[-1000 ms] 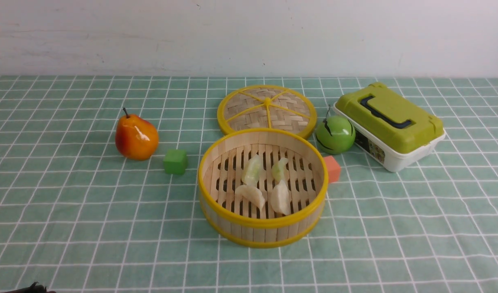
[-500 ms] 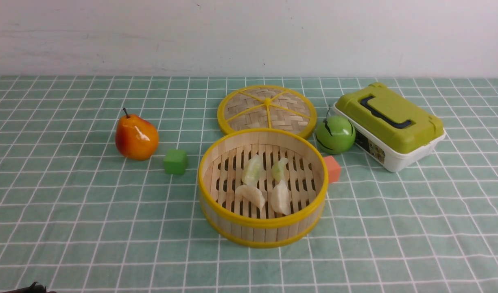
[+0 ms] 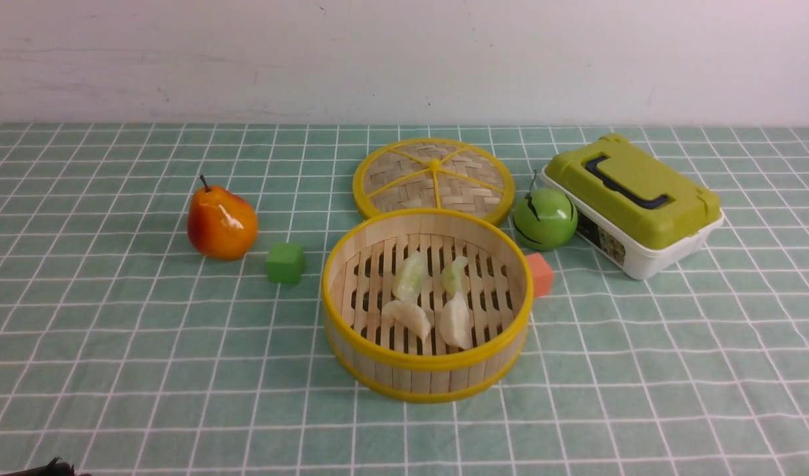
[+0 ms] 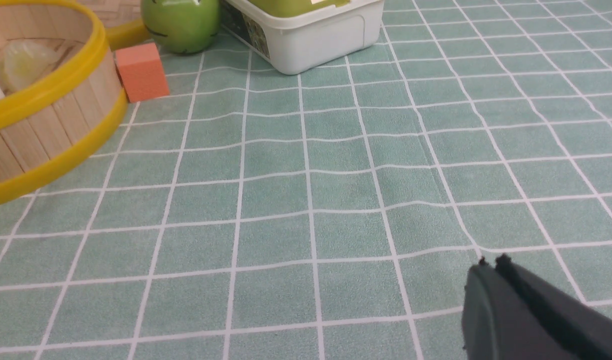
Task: Put the dumplings into the steamer on the table with the blue tablecloth.
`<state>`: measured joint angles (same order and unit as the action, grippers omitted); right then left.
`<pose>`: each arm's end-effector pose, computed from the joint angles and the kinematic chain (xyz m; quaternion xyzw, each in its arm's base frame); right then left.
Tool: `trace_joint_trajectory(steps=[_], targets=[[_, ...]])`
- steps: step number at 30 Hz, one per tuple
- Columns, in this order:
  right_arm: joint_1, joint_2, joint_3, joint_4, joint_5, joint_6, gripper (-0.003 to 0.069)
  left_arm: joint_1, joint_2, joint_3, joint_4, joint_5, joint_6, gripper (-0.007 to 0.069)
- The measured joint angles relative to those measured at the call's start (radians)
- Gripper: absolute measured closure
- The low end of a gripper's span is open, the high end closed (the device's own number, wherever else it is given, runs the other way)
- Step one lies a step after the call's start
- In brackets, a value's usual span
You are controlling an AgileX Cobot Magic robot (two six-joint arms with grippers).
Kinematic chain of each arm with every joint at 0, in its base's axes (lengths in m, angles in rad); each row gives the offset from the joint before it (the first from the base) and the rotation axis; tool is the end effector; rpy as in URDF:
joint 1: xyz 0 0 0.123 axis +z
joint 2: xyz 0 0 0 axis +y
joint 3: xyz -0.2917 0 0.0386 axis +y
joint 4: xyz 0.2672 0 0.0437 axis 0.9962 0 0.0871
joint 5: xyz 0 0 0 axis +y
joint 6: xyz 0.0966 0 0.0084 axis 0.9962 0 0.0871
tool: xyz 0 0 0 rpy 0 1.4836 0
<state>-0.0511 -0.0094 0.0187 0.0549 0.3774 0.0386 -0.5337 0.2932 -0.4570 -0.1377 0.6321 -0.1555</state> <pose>0.0682 -0.0015 0.1715 0.0506 0.8029 0.0196 0.5936 0.0634 -0.0466 0.2954 0.1325 0.8159 -0.2498 0.5043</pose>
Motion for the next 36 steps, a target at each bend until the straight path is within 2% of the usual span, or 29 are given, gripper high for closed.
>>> trace_joint_trajectory(steps=[14,18,22,25,26,27,28,30,36], targets=[[0.000,0.000,0.000,0.000,0.000,0.000,0.0676,0.000,0.000,0.011,0.000,-0.008,0.000,0.0470],[0.000,0.000,0.000,0.000,0.000,0.001,0.0676,0.019,-0.008,0.077,0.020,-0.139,-0.002,0.0500],[0.000,0.000,0.000,0.001,0.000,0.001,0.0676,0.134,-0.051,0.206,0.086,-0.426,-0.003,0.0623],[0.000,0.000,0.000,0.001,0.000,0.001,0.0676,0.243,-0.106,0.301,0.123,-0.556,-0.004,0.0638],[0.000,0.000,0.000,0.001,0.000,0.001,0.0676,0.259,-0.110,0.306,0.125,-0.561,-0.004,0.0638],[0.000,0.000,0.000,0.001,0.000,0.001,0.0676,0.320,-0.149,0.341,0.138,-0.583,-0.004,0.0638],[0.000,0.000,0.000,0.001,0.000,0.001,0.0676,0.327,-0.160,0.346,0.138,-0.585,-0.004,0.0638],[0.000,0.000,0.000,0.001,0.000,0.001,0.0676,0.420,-0.224,0.386,0.138,-0.568,-0.004,0.0638],[0.000,0.000,0.000,0.001,0.000,0.001,0.0676,0.527,-0.302,0.452,0.138,-0.456,-0.013,0.0638]])
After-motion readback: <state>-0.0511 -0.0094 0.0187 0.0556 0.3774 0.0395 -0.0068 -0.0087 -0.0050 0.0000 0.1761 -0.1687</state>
